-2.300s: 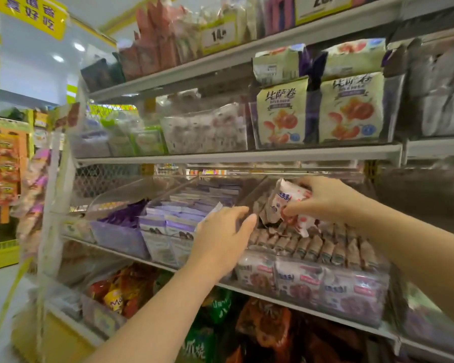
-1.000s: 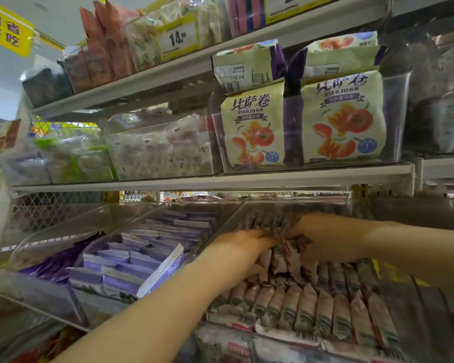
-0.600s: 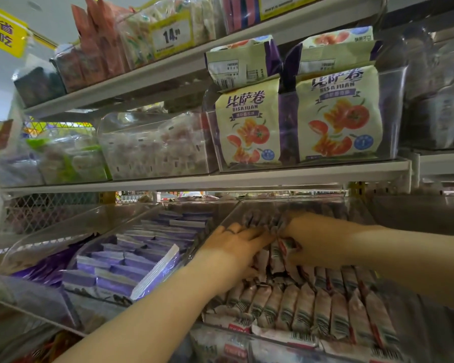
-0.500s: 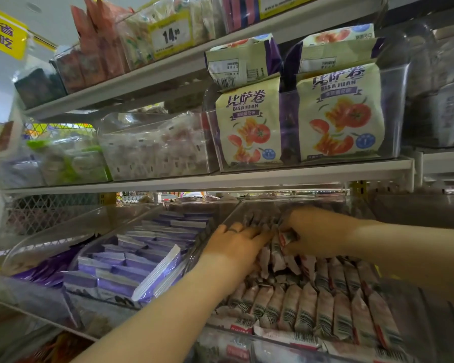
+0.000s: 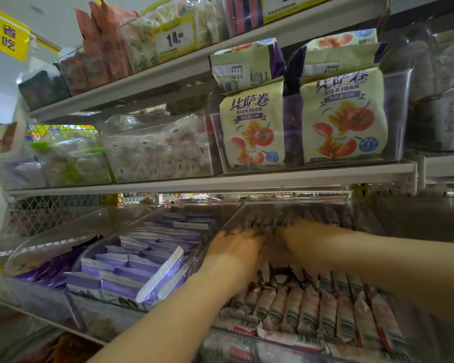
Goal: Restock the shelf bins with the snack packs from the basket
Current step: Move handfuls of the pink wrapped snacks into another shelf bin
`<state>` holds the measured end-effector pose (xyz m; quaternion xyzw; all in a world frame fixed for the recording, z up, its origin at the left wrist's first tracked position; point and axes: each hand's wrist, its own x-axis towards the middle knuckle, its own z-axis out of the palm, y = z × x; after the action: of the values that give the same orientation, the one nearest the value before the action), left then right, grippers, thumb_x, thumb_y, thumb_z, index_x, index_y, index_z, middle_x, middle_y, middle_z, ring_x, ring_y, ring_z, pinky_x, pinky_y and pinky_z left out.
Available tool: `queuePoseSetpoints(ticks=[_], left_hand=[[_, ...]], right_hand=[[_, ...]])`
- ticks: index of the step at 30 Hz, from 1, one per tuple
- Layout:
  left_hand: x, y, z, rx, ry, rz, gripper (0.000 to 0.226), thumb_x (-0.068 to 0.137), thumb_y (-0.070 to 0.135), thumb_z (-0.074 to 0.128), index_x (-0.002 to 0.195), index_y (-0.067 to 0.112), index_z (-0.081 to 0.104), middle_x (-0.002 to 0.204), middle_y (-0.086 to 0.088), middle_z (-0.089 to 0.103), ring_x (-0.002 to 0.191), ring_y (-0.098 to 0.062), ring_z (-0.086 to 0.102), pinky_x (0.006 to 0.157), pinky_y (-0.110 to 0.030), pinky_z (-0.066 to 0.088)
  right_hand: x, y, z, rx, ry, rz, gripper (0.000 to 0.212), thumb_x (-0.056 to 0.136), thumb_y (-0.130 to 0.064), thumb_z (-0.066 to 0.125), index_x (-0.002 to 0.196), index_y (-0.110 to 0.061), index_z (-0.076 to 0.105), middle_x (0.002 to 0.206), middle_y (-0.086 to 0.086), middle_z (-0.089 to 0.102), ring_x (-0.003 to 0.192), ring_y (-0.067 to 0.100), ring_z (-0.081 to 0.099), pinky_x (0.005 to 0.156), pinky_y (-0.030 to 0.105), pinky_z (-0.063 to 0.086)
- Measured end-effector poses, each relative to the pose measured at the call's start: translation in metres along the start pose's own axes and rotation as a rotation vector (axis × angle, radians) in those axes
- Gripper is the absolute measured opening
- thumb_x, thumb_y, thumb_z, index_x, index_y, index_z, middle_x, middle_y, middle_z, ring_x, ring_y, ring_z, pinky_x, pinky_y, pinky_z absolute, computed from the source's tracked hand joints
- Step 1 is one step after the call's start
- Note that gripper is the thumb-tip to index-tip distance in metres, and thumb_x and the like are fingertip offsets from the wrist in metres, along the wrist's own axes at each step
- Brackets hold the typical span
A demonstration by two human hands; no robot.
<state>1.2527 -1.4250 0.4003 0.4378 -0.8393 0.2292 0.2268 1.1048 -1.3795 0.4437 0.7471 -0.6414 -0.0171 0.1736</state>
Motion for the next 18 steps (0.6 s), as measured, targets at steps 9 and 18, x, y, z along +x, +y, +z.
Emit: queuePoseSetpoints(ticks=[9, 18], left_hand=[[-0.025, 0.008, -0.020, 0.090, 0.003, -0.040, 0.057, 0.094, 0.039, 0.050, 0.147, 0.027, 0.032, 0.149, -0.003, 0.033, 0.131, -0.028, 0.036, 0.104, -0.040, 0.034], [-0.172, -0.021, -0.042, -0.138, 0.576, -0.127, 0.022, 0.087, 0.014, 0.059, 0.106, 0.023, 0.067, 0.103, 0.006, 0.065, 0.088, -0.015, 0.062, 0.077, -0.028, 0.041]], right_hand=[[-0.030, 0.005, -0.017, 0.117, -0.112, 0.020, 0.077, 0.089, -0.041, 0.059, 0.151, -0.027, 0.016, 0.153, 0.005, 0.031, 0.135, 0.025, 0.037, 0.104, 0.030, 0.035], [-0.086, -0.097, 0.006, 0.120, 0.614, -0.333, 0.029, 0.086, -0.042, 0.057, 0.113, -0.034, 0.062, 0.113, -0.008, 0.061, 0.102, 0.020, 0.056, 0.082, 0.036, 0.048]])
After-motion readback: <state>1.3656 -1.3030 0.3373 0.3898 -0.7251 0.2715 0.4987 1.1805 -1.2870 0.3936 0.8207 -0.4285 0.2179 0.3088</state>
